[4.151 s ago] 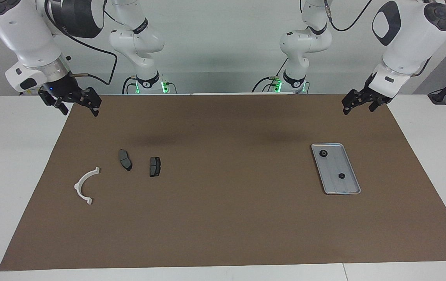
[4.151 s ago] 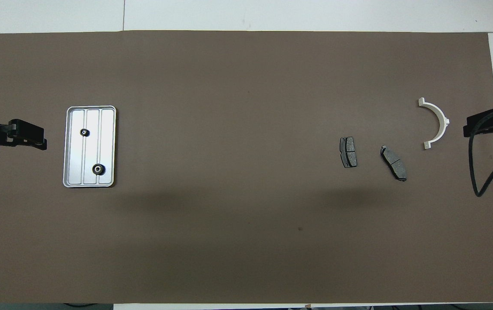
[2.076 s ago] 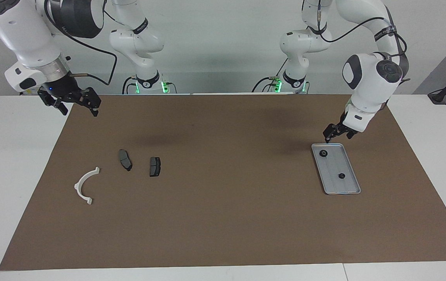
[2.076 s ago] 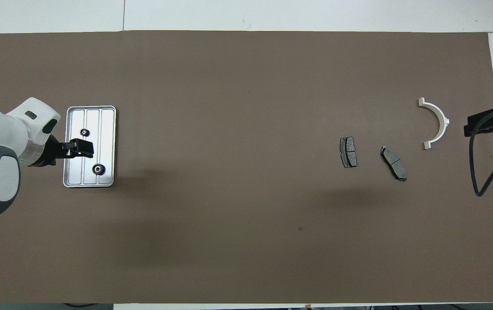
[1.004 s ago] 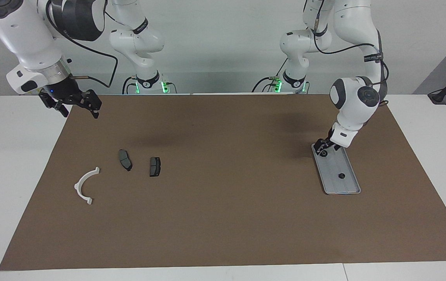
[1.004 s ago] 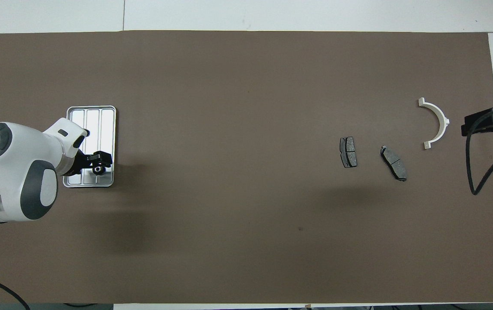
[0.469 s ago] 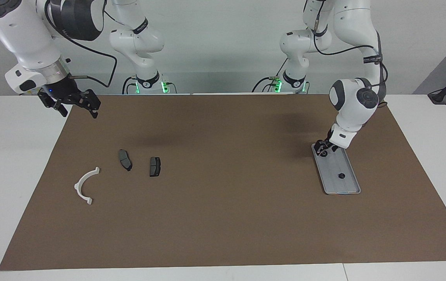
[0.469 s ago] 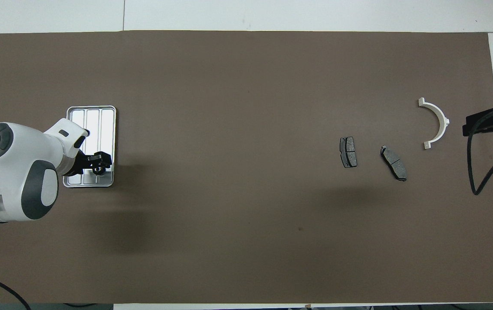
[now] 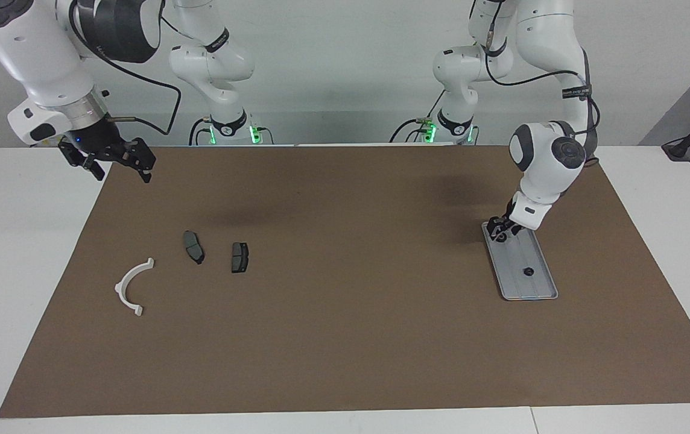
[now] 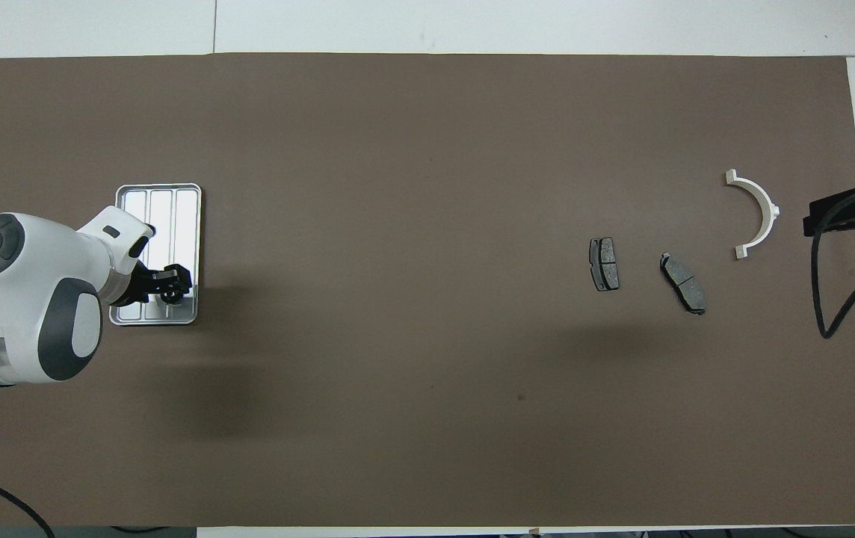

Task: Place bearing gear from tray to pile
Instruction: 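Lower and close the left gripper on the black gear, then carry the gear with the left gripper to the table center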

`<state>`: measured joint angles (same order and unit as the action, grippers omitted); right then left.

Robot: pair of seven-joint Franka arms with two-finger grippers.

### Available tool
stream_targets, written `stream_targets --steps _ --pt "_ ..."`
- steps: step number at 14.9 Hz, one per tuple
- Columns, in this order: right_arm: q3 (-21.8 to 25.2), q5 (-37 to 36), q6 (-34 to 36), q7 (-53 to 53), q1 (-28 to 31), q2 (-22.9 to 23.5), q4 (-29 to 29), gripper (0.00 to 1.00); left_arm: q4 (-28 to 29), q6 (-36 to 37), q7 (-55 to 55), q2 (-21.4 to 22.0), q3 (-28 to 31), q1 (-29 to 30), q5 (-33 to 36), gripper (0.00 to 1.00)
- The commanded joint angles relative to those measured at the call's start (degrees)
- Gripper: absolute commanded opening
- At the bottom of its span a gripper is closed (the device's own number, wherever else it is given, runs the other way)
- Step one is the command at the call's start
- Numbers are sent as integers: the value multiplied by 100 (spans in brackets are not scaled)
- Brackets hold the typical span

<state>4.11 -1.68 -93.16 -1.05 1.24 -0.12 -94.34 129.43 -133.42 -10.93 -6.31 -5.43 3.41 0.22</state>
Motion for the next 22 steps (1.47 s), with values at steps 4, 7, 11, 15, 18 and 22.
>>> stream_targets --steps 4,7,11,15,18,22 --pt "-51 18 -343 -35 96 -225 -391 100 152 -219 12 -28 7 11 -40 70" --pt "-51 18 -344 -35 96 -234 -409 100 162 -237 21 -55 7 10 -31 70" --pt "-42 18 -344 -44 96 -234 -409 100 162 -228 12 -55 7 10 -31 64" --pt "-42 18 -344 -53 96 -234 -401 100 144 -219 21 -55 7 2 -31 32" --pt "-42 18 -335 -53 105 -234 -401 100 109 -228 21 -72 7 -7 -31 6" --pt "-42 18 -344 -62 175 -234 -401 100 -329 -1 -40 -195 7 -86 -31 0"
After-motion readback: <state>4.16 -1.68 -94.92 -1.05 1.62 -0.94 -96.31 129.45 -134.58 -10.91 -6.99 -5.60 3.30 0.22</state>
